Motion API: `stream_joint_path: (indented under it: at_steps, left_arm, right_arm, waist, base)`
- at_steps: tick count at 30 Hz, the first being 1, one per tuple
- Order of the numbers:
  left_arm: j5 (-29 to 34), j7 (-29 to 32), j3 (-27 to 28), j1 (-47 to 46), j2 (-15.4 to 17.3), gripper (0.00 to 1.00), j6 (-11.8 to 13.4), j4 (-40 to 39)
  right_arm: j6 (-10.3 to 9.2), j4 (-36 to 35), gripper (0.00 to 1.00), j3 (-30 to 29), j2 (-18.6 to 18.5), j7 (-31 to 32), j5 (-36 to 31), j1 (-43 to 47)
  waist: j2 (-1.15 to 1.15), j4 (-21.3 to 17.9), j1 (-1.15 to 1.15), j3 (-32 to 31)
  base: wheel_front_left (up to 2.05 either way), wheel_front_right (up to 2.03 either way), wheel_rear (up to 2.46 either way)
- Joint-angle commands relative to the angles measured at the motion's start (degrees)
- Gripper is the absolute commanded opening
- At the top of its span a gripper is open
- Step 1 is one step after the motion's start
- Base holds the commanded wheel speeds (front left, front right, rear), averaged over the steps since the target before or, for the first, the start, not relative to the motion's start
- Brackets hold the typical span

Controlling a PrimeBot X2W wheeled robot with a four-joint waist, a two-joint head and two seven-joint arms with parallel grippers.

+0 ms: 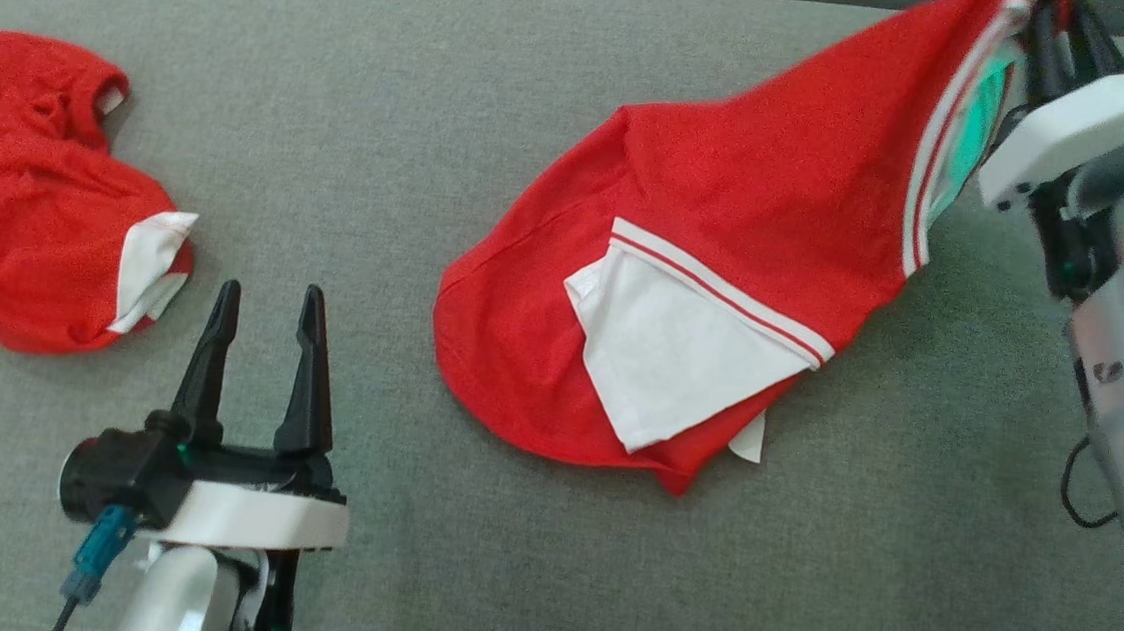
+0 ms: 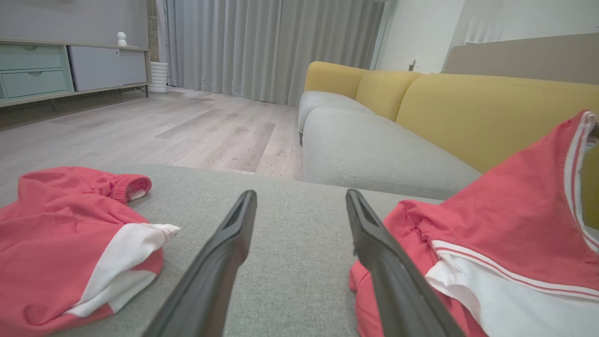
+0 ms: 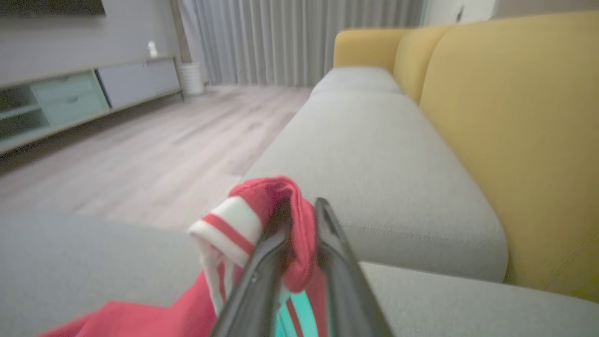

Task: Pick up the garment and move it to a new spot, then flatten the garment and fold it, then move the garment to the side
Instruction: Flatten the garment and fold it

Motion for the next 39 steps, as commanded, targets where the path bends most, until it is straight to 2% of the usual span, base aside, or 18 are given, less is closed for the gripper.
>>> stream_joint_path:
  at_steps: [1, 5, 10, 14, 17, 21, 25, 31, 39]
  left_arm:
    - [0.43, -0.55, 1.67, -2.36, 0.14, 1.00, -0.19, -1.42]
    - [0.63, -0.55, 2.76, -2.11, -0.10, 1.00, -0.26, -0.98]
    - [0.78, -0.55, 4.10, -0.87, -0.20, 1.00, -0.29, -0.76]
    - [0.83, -0.55, 5.42, 0.63, -0.12, 1.00, -0.39, -0.65]
    - [0.86, -0.55, 6.32, 1.87, -0.03, 1.00, -0.44, -0.75]
    - [1.01, -0.55, 7.09, 3.18, -0.03, 1.00, -0.46, -1.03]
    - [1.12, -0.55, 7.28, 3.38, -0.08, 1.00, -0.57, -1.11]
    - [1.47, -0.55, 6.77, 2.44, -0.24, 1.00, -0.84, -1.09]
    - [1.51, -0.55, 6.41, 1.90, -0.53, 1.00, -0.99, -0.49]
  right_arm:
    - [0.43, 0.73, 1.00, 2.28, 1.09, 2.12, -0.75, -1.00]
    - [0.43, 5.03, 1.00, 7.83, 1.40, 9.03, -0.68, 0.14]
    - [0.43, 4.45, 1.00, 11.93, 0.42, 11.50, 0.64, 3.24]
    - [0.43, -2.58, 1.00, 16.06, -0.51, 9.50, 2.53, 8.02]
    - [0.43, -9.02, 1.00, 16.33, 0.18, 10.96, 7.86, 13.65]
    - [0.43, -16.78, 1.00, 15.50, 1.04, 16.11, 12.33, 20.47]
    - [0.43, -20.38, 1.00, 11.42, 3.88, 20.40, 11.95, 24.94]
    - [0.43, -22.29, 1.00, 6.49, 8.51, 24.24, 6.39, 27.03]
    - [0.43, -22.36, 1.00, 0.13, 11.45, 28.92, -2.17, 27.47]
  waist:
    - [0.00, 0.27, -0.01, 0.29]
    - [0.00, -0.52, -0.01, -1.00]
    - [0.00, -1.84, -0.01, -2.88]
    - [0.00, -3.15, -0.01, -4.61]
    - [0.00, -3.95, -0.01, -5.57]
    - [0.00, -4.62, -0.01, -6.10]
    - [0.00, -4.61, -0.01, -5.86]
    - [0.00, -3.74, -0.01, -4.91]
    - [0.00, -2.71, -0.01, -4.51]
  base:
    - [0.00, 0.00, 0.00]
    - [0.00, 0.00, 0.00]
    - [0.00, 0.00, 0.00]
    - [0.00, 0.00, 0.00]
    - [0.00, 0.00, 0.00]
    - [0.00, 0.00, 0.00]
    - [0.00, 0.00, 0.00]
    - [0.00, 0.00, 0.00]
    - [0.00, 0.00, 0.00]
